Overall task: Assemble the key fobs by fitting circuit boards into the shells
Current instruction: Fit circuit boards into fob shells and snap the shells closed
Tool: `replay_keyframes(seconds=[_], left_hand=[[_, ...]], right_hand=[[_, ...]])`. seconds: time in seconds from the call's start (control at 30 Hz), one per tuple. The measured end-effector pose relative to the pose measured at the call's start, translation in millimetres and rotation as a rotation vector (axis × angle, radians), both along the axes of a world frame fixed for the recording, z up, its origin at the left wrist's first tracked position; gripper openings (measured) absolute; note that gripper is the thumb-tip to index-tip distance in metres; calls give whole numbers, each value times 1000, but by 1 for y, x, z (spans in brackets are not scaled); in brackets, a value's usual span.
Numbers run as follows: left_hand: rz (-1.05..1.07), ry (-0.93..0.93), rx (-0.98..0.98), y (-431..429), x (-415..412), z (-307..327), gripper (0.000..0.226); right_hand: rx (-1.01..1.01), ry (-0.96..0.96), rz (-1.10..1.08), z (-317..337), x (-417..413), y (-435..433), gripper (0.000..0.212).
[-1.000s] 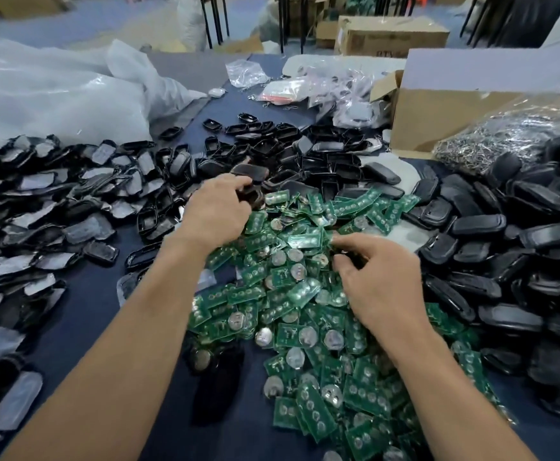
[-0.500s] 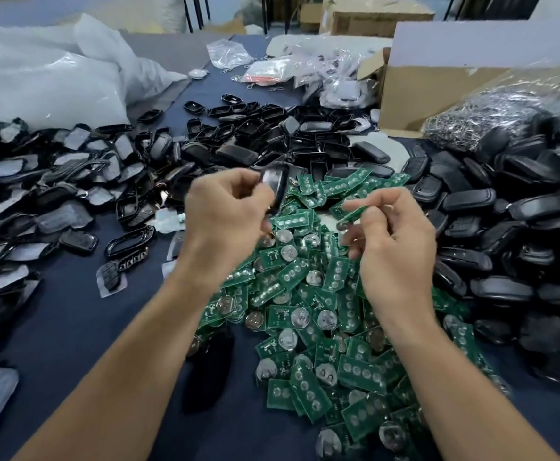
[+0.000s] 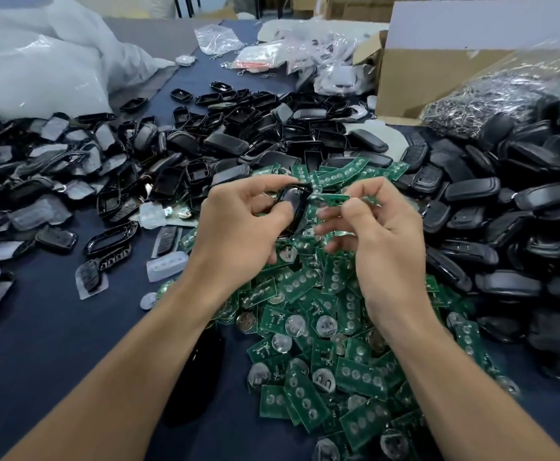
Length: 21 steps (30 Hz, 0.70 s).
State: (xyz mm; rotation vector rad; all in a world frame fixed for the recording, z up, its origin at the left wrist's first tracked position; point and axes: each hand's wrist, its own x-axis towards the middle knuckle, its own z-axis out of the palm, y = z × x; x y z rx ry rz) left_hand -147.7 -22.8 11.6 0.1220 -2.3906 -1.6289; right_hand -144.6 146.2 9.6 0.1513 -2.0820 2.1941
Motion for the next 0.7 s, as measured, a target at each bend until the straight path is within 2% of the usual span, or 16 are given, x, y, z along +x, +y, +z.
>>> replay_keyframes(seconds=[0.13,0.33,0.43,0.57,0.7], left_hand=[[3,12,74,1,-1,-1,32],[-63,-32,230,3,-3,-3,41],[-113,-2,227,1,-5,-3,38],[-91,-14,246,-1,-6,-3,37],[-84,-27,253,0,-6,-3,35]], right_hand=[[81,28,-7,1,3,-1,23],[7,-21,26,3,3,0,21],[-6,-60,9,-1,-2,0,16],[-11,-61,22,-4,-7,2,30],[-23,-70,-13,-5,-9,5,24]])
